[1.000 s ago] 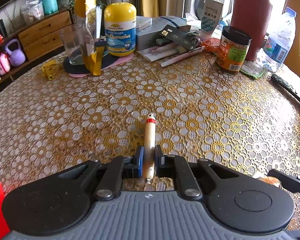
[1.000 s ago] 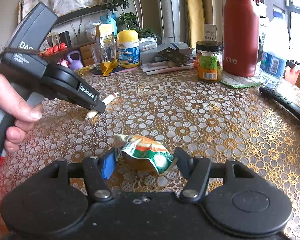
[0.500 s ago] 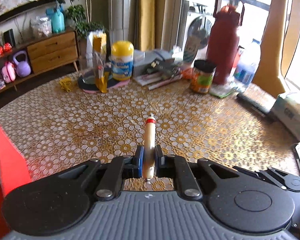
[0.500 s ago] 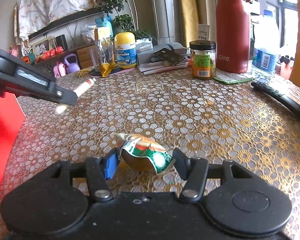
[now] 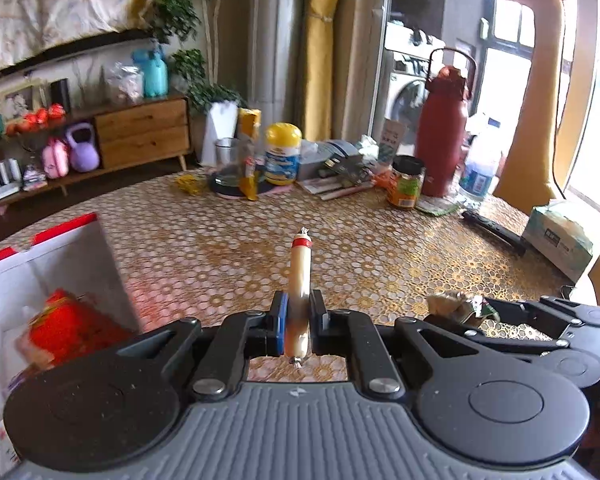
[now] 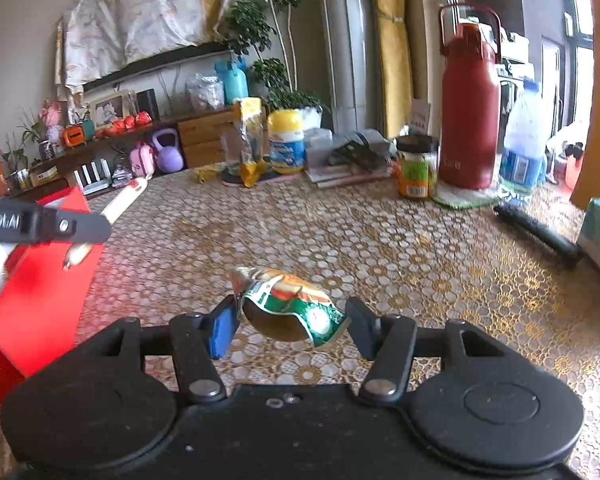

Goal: Organize snacks
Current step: 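Carry the green wrapper and cream stick in both tools over the white box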

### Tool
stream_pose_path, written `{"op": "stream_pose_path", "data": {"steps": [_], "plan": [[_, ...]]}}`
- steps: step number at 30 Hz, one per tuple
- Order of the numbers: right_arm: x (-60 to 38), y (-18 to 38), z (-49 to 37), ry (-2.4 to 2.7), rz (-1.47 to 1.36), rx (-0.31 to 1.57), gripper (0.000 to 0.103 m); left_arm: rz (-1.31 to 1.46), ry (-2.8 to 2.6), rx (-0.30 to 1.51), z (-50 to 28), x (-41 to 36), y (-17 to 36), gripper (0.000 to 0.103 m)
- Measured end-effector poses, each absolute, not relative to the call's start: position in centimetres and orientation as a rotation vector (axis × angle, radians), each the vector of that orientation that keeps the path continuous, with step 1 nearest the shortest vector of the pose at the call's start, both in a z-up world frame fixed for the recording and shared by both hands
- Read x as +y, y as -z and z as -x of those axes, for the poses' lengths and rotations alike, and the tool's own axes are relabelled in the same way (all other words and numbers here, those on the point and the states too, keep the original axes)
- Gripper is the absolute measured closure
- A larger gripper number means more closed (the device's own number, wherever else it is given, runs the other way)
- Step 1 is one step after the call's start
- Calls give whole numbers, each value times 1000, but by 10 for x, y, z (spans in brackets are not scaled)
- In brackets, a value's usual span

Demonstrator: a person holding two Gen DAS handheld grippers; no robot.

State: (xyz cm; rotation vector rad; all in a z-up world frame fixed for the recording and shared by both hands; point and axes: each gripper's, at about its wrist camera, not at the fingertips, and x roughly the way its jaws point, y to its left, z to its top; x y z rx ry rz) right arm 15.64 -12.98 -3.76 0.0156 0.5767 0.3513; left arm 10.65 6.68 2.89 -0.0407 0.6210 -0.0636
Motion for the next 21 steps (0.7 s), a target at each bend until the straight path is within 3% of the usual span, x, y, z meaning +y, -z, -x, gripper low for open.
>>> {"op": "stream_pose_path", "data": {"steps": [21], "plan": [[-47, -18, -108, -588, 47, 473, 47, 144, -147, 534, -17, 158, -33, 95]]}}
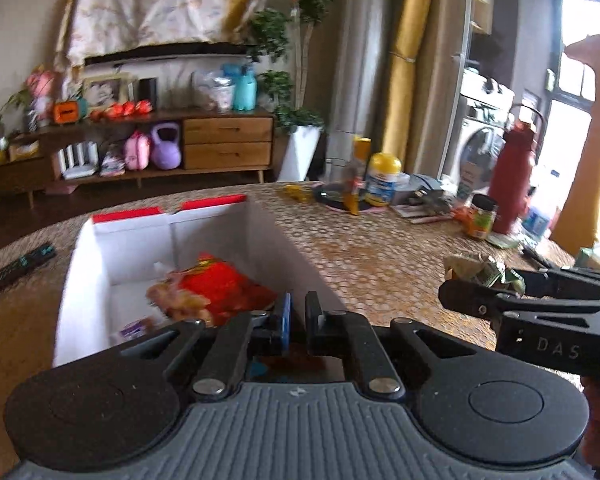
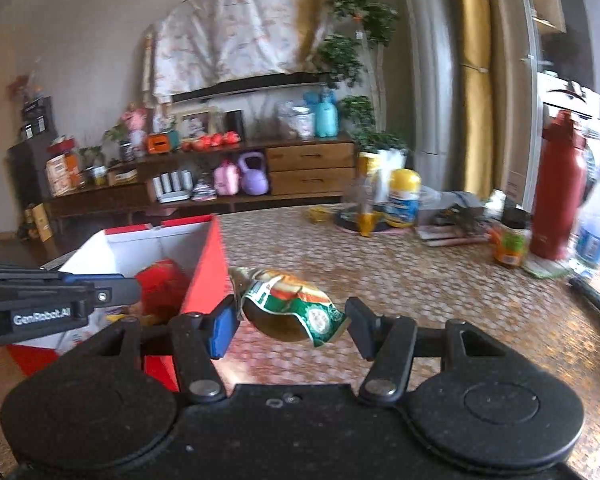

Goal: Organize snacks
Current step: 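Carry the green wrapper and cream stick in both tools over the white box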

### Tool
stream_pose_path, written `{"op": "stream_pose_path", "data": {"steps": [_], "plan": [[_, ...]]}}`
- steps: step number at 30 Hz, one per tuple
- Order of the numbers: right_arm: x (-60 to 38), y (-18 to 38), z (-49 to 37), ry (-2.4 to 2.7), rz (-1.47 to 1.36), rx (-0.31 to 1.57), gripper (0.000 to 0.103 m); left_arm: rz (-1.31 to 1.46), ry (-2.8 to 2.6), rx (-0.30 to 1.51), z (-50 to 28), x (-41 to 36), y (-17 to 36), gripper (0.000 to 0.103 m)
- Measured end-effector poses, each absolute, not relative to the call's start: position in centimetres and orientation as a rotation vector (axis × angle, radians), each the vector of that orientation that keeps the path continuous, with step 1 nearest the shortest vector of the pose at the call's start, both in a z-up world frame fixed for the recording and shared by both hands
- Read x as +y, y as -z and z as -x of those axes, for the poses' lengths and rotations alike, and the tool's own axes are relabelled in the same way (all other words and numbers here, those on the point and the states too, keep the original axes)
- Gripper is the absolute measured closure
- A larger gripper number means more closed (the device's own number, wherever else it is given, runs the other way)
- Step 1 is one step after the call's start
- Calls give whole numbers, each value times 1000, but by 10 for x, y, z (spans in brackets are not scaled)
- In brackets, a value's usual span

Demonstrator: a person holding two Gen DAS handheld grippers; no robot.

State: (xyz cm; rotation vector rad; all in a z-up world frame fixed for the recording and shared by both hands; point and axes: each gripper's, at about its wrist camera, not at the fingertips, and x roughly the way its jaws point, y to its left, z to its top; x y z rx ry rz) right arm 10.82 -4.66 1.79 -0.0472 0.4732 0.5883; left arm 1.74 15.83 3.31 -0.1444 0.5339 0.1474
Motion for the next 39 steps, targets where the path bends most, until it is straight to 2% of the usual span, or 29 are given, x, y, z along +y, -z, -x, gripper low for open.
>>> {"op": "stream_pose_path", "data": {"steps": [8, 14, 20, 22, 26, 28, 39], "plan": [[-6, -20, -109, -660, 60, 483, 47, 152, -112, 535, -12, 161, -30, 95], [-36, -22, -116, -594, 25, 474, 47, 108, 62, 565, -32, 98, -20, 95], [-102, -16, -133, -436, -7, 471, 47, 64, 170, 668, -63, 30, 15, 93], [-120, -12, -135, -396, -17, 475, 47, 53, 165, 705, -73, 14, 28, 89], [-150, -3, -134, -345, -48, 482, 47, 88, 101, 791, -89, -3, 51, 62], [-158, 1, -132, -340, -62, 483, 47, 90, 73, 792, -91, -8, 56, 57], [-180, 1, -133, -370, -110, 474, 47, 69, 22, 820, -101, -29, 75, 57]]}}
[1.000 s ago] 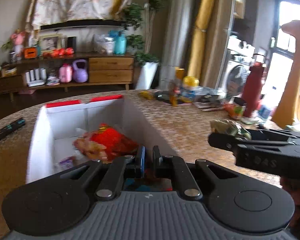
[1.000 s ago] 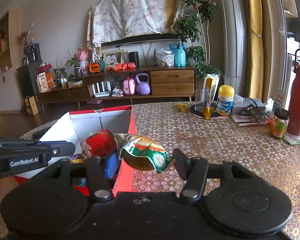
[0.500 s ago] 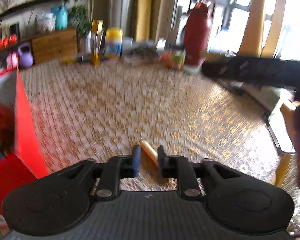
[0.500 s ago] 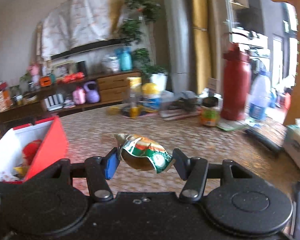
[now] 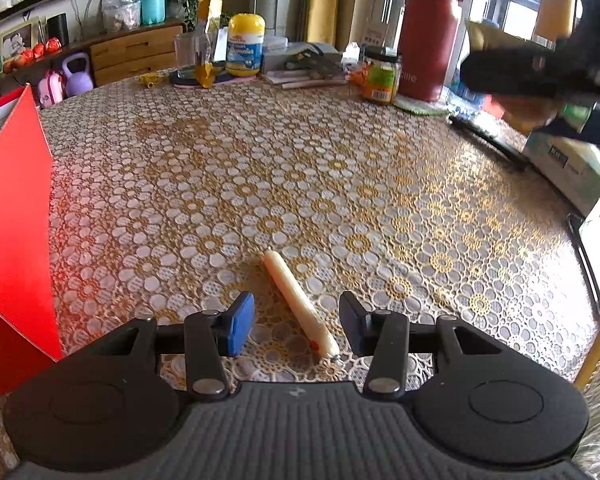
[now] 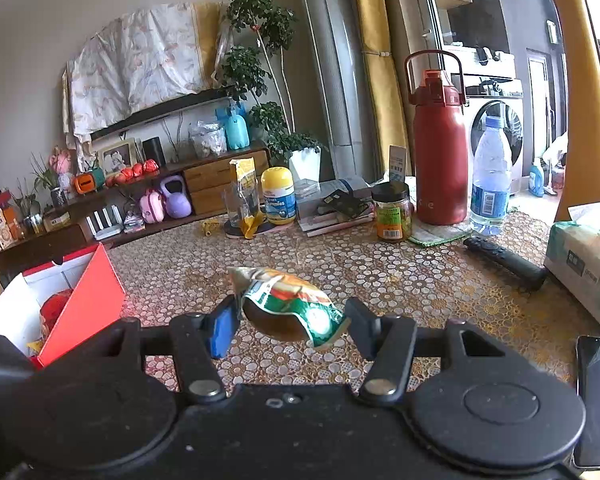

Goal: Organize snacks
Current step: 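Carry the green wrapper and cream stick in both tools over the white box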

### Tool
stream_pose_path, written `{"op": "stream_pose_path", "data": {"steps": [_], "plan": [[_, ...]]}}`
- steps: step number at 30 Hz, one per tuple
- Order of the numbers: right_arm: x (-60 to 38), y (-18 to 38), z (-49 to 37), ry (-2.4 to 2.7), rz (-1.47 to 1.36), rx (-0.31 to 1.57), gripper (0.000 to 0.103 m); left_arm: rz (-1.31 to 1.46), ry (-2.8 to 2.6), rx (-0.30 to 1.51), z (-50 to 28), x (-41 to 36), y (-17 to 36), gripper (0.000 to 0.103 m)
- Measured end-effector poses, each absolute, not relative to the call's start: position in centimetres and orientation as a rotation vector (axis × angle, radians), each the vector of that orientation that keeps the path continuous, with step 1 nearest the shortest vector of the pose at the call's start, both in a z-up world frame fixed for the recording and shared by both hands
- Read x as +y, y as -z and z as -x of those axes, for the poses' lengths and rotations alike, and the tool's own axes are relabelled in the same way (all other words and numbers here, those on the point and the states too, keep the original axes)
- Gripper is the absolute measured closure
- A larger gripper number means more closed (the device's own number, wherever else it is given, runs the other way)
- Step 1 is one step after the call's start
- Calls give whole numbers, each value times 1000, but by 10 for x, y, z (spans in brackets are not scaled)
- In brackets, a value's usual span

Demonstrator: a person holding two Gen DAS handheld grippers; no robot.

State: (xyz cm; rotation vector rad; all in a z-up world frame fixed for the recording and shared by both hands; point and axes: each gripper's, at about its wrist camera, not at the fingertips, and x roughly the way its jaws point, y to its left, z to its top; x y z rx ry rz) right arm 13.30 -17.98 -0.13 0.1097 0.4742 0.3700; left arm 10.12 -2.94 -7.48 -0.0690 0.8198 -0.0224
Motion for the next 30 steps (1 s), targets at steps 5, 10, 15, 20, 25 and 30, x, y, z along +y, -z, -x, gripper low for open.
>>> {"op": "stream_pose_path", "data": {"steps": [5, 10, 15, 20, 25, 30], "plan": [[-184, 0, -131, -378, -118, 464, 47, 19, 4, 809, -100, -40, 81, 72], [-188, -2, -129, -372, -125, 456, 47, 19, 18, 787, -98, -41, 83, 93], [-189, 0, -129, -365, -131, 458, 47, 32, 49, 773, -93, -38, 79, 94], [-185, 1, -128, -365, -126, 463, 47, 42, 59, 728, -84, -26, 59, 94], [-179, -4, -127, -375, -114, 455, 47, 58, 54, 672, -73, -6, 30, 94], [-160, -12, -125, -405, -92, 442, 47, 73, 11, 607, -60, 23, 4, 94]]}}
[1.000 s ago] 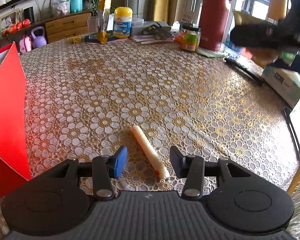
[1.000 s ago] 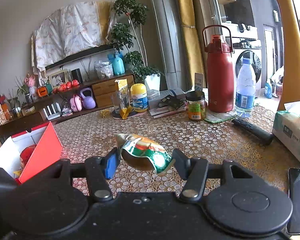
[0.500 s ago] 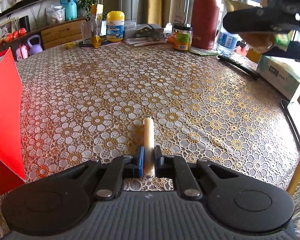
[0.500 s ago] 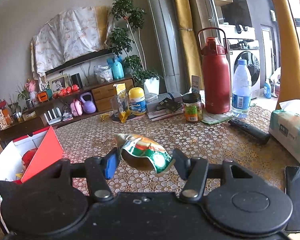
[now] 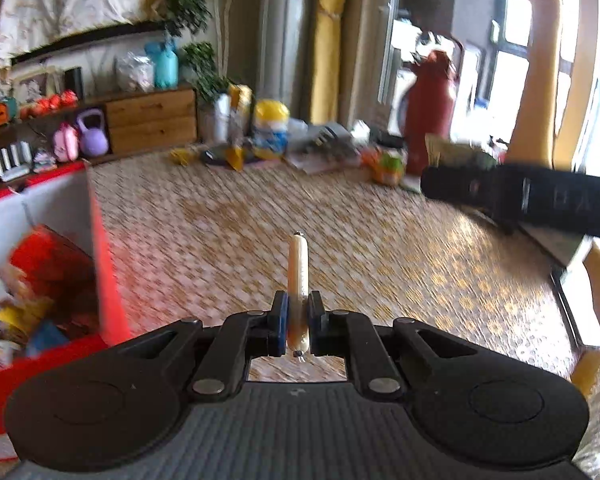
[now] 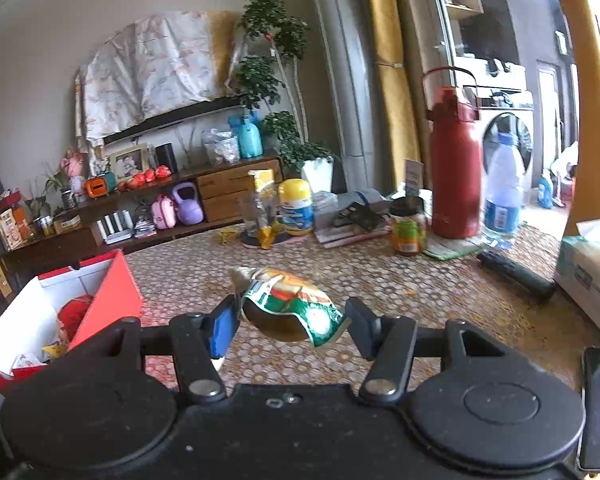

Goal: Organize snacks
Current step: 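Carry the green wrapper and cream stick in both tools over the white box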

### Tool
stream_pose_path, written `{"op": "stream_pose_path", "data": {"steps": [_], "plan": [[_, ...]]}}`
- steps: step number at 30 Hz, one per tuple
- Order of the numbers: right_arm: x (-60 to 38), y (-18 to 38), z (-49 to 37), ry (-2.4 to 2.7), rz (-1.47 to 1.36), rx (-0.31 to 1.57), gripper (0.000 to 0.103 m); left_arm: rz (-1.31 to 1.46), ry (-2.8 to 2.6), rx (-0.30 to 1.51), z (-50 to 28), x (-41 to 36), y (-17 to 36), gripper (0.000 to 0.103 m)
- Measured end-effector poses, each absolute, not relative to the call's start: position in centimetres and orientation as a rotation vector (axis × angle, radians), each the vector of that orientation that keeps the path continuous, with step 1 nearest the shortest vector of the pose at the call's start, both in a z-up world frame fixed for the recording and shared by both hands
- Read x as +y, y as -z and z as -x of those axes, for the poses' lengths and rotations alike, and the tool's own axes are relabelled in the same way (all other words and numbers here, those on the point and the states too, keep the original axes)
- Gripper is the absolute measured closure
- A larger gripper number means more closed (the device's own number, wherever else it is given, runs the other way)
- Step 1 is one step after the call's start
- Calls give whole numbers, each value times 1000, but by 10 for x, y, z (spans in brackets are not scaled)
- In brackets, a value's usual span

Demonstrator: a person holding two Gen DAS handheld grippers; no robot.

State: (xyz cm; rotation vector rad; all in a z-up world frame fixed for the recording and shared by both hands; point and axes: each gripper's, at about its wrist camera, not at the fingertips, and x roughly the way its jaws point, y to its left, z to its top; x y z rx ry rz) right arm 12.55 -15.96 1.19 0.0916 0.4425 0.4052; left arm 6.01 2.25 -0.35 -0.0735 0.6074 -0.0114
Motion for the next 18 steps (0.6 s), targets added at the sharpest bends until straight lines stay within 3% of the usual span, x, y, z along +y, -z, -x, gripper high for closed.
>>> {"op": "stream_pose_path", "data": {"steps": [18], "plan": [[-39, -47, -114, -644, -5, 397, 47, 123, -226, 481, -18, 150, -48, 94]]}}
